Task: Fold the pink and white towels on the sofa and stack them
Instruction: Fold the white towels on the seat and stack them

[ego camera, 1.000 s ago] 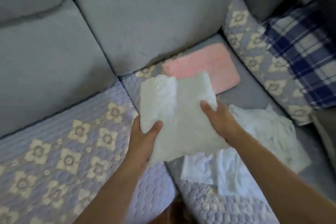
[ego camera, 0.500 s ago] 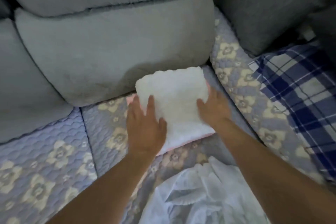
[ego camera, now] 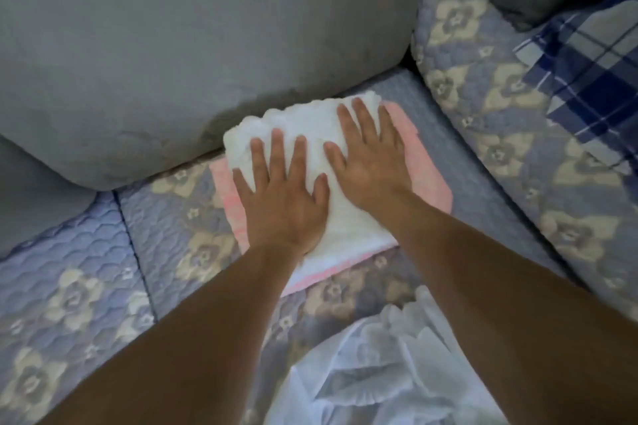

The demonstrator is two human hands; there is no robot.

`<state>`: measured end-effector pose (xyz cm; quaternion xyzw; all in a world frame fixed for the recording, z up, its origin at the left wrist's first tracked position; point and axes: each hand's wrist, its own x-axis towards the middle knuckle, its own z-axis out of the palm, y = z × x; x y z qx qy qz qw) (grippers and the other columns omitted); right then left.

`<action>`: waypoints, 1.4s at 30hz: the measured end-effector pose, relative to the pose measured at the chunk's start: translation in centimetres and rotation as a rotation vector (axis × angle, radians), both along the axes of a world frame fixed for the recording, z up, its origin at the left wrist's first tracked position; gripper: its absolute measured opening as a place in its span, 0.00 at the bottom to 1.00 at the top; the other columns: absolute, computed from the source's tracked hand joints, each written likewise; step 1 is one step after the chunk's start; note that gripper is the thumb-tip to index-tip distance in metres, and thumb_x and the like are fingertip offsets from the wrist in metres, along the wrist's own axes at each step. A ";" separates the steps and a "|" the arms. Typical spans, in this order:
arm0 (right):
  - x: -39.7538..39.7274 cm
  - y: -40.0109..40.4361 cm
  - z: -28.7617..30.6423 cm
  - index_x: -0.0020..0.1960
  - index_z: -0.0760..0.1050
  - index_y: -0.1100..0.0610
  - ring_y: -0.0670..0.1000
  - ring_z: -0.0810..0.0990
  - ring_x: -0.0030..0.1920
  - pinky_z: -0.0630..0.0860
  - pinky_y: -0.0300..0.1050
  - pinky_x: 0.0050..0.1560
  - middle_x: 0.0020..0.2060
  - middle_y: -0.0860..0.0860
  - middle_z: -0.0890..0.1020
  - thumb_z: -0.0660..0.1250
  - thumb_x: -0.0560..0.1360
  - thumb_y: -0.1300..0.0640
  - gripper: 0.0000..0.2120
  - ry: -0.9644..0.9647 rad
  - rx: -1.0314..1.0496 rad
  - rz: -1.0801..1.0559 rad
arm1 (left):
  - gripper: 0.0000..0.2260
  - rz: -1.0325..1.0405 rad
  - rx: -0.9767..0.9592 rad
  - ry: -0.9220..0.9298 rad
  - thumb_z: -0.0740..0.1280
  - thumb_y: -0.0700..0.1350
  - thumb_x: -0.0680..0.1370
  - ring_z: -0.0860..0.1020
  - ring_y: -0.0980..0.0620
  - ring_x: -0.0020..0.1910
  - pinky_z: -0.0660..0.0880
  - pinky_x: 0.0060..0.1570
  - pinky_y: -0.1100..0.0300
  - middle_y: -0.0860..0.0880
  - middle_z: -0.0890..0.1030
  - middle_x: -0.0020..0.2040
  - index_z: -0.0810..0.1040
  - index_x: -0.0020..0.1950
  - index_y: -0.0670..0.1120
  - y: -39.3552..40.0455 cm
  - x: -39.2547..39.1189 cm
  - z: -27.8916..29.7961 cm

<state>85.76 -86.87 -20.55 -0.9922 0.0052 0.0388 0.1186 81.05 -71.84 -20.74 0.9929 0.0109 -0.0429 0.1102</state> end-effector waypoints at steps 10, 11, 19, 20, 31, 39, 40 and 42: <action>-12.8 -2.1 11.3 0.62 0.76 0.60 0.59 0.75 0.59 0.71 0.53 0.62 0.58 0.56 0.78 0.62 0.78 0.58 0.14 -0.363 0.277 -0.148 | 0.28 -0.123 -0.152 -0.111 0.61 0.54 0.78 0.61 0.36 0.76 0.56 0.74 0.42 0.40 0.64 0.77 0.66 0.77 0.49 3.1 -7.0 13.1; -17.4 -2.5 11.4 0.58 0.77 0.60 0.59 0.76 0.56 0.73 0.54 0.59 0.55 0.57 0.78 0.62 0.76 0.61 0.12 -0.310 0.307 -0.236 | 0.25 -0.134 -0.243 -0.083 0.62 0.52 0.76 0.69 0.36 0.70 0.64 0.71 0.42 0.39 0.72 0.71 0.72 0.72 0.46 4.1 -9.9 13.4; -43.8 -0.4 7.4 0.70 0.69 0.48 0.53 0.80 0.50 0.76 0.46 0.49 0.66 0.49 0.68 0.61 0.79 0.55 0.20 0.633 0.317 -0.367 | 0.24 -0.212 -0.139 0.804 0.62 0.48 0.80 0.77 0.38 0.59 0.74 0.58 0.51 0.40 0.74 0.63 0.65 0.77 0.56 8.4 -29.4 6.7; -44.5 0.2 6.5 0.72 0.66 0.46 0.52 0.79 0.51 0.76 0.46 0.49 0.67 0.50 0.67 0.60 0.79 0.55 0.22 0.647 0.333 -0.352 | 0.26 -0.292 -0.106 0.842 0.60 0.50 0.81 0.77 0.39 0.57 0.74 0.56 0.51 0.41 0.70 0.64 0.59 0.79 0.60 8.0 -30.4 5.7; -43.9 3.5 5.5 0.80 0.52 0.47 0.57 0.70 0.71 0.76 0.47 0.58 0.80 0.47 0.44 0.61 0.80 0.50 0.32 0.955 0.404 -0.340 | 0.10 -0.220 -0.106 0.534 0.64 0.46 0.82 0.81 0.44 0.52 0.72 0.47 0.57 0.45 0.84 0.51 0.83 0.51 0.45 6.8 -30.6 5.6; -41.7 10.1 20.8 0.80 0.50 0.46 0.52 0.71 0.68 0.76 0.48 0.60 0.77 0.48 0.55 0.64 0.80 0.56 0.34 0.435 0.653 -0.378 | 0.11 0.237 -0.991 0.318 0.74 0.34 0.73 0.70 0.56 0.33 0.67 0.35 0.63 0.49 0.74 0.33 0.76 0.37 0.46 16.1 -31.3 27.3; -41.3 11.0 23.4 0.80 0.51 0.47 0.53 0.66 0.72 0.72 0.50 0.67 0.77 0.50 0.55 0.66 0.79 0.57 0.35 0.340 0.627 -0.374 | 0.12 0.189 -1.002 0.285 0.73 0.34 0.74 0.70 0.56 0.34 0.67 0.35 0.63 0.50 0.74 0.33 0.76 0.38 0.49 17.9 -31.2 30.7; -39.7 12.8 28.8 0.80 0.52 0.51 0.56 0.57 0.77 0.64 0.52 0.73 0.78 0.54 0.54 0.69 0.76 0.60 0.38 0.116 0.518 -0.301 | 0.14 0.102 -1.015 0.223 0.71 0.33 0.75 0.72 0.56 0.35 0.69 0.36 0.62 0.54 0.75 0.35 0.75 0.41 0.53 21.3 -31.1 36.8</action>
